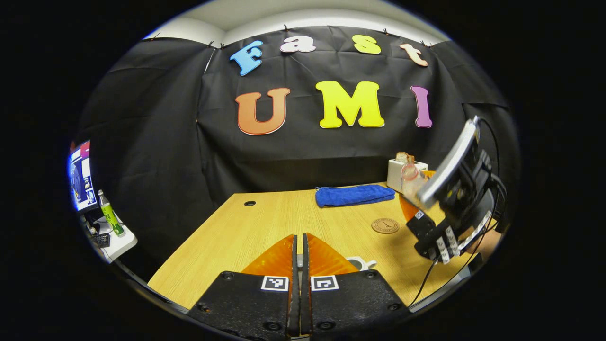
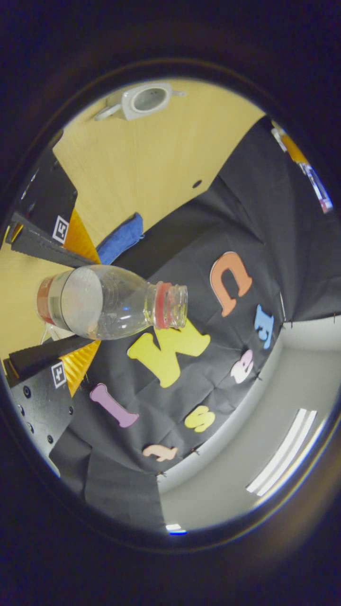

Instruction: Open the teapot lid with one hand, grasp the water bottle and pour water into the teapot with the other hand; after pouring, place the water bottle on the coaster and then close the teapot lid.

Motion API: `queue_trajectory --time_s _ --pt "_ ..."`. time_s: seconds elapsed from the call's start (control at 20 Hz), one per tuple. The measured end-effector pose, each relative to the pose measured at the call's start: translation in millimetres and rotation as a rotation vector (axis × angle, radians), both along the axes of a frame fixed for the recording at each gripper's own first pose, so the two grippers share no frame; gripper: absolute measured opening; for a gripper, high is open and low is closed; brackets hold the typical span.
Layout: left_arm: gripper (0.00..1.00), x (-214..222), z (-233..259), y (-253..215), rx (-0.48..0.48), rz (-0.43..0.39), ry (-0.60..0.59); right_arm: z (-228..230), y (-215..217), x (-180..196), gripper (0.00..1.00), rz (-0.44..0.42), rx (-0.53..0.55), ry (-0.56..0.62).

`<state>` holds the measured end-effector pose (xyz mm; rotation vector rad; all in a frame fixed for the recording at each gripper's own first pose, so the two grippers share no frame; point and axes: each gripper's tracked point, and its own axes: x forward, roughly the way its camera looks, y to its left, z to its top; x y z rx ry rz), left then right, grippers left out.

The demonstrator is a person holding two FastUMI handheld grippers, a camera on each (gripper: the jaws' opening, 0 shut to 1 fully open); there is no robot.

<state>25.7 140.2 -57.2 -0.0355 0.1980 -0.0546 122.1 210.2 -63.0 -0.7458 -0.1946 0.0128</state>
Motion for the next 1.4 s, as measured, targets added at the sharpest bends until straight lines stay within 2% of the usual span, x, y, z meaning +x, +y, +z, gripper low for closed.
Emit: queue_trajectory --time_s 0.2,0.25,0.35,0.5,0.7,0.85,1.0,1.4 --pt "0.03 1.8 -3.7 1.5 -0.005 0.002 0.008 3.7 -18.7 24.0 0.75 -0.024 0.288 0.107" --pt "0.04 1.6 -4.6 3.0 -0.006 0.006 0.01 2.6 -20.7 31.2 0.77 -0.02 0.348 0.149" --pt "0.03 2.2 -5.3 5.3 -0.011 0.009 0.014 0.8 -21.5 49.0 0.75 -0.008 0.472 0.222" --pt "0.04 3.8 -8.3 9.4 -0.019 0.014 0.017 -18.4 -24.9 68.7 0.75 0.0 0.599 0.35" --pt "0.03 5.6 -12.5 13.0 -0.021 0.022 0.029 -44.0 -5.3 83.0 0.77 0.077 0.697 0.484" --pt "0.03 7.8 -17.2 14.5 -0.02 0.028 0.044 -64.3 -4.8 92.6 0.75 0.066 0.704 0.531" --pt "0.04 8.7 -19.0 14.9 -0.018 0.03 0.048 -65.1 -3.2 97.7 0.77 0.063 0.744 0.525" --pt "0.04 8.9 -21.2 14.1 -0.011 0.025 0.052 -69.0 -1.0 101.9 0.76 0.063 0.722 0.515"
